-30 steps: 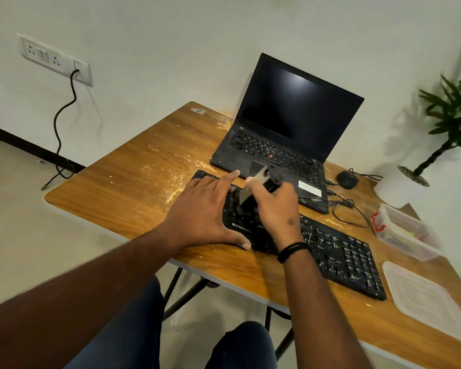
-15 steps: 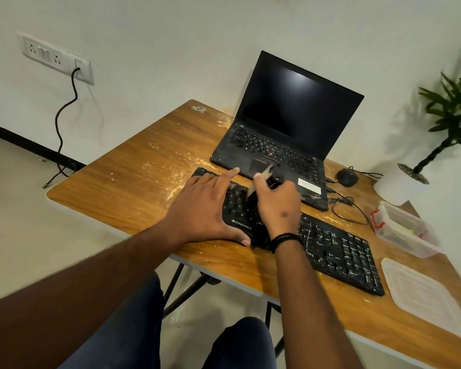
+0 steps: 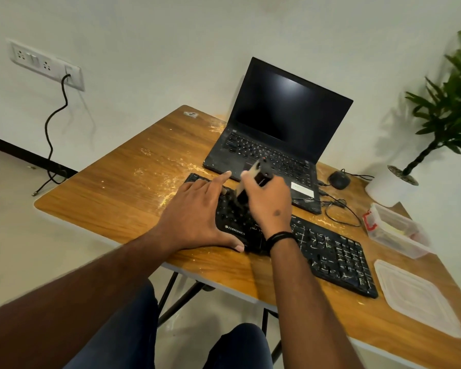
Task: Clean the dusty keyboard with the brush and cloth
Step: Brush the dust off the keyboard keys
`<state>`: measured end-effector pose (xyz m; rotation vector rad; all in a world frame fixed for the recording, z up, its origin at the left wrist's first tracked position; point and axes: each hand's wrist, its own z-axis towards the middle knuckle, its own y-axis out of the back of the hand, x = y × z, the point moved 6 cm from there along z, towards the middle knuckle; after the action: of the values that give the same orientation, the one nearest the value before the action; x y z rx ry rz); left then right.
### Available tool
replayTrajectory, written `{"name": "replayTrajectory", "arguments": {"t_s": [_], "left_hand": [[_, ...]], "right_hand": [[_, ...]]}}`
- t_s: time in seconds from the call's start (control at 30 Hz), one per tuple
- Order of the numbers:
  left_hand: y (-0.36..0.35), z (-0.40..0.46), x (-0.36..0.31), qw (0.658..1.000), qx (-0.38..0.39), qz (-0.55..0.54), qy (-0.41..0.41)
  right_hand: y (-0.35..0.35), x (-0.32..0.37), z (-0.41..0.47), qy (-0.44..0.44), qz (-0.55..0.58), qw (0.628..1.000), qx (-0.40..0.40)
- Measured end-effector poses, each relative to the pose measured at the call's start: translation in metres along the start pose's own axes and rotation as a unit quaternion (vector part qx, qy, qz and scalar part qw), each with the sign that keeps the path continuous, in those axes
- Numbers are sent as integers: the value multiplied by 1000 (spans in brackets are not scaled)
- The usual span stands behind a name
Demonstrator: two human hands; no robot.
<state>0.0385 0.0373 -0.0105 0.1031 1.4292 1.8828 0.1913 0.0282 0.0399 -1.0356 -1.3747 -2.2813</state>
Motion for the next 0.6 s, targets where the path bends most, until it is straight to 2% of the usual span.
{"name": "replayTrajectory", "arguments": {"t_s": [0.07,0.1,0.2,0.3,0.47,0.6], "left_hand": [[0,0,0,1000,6,-5,1],[0,1,0,1000,4,-6,1],[2,1,-1,1000,-7,-11,-3],[1,1,-1,1000,-12,-18,-6],[2,-1,-1,1000,-6,-10,-4],[1,-1,-2,1000,13,-20,1]], "right_hand": [[10,-5,1,-24,-7,999,-44],[7,-3,-2,-21,-23,999,-34],[-12,11,-21,48,-63,996,41],[-12,17,-30,55,33,993,97],[9,9,-31,40,78,994,65],[41,-15,-17,-14,118,993,12]]}}
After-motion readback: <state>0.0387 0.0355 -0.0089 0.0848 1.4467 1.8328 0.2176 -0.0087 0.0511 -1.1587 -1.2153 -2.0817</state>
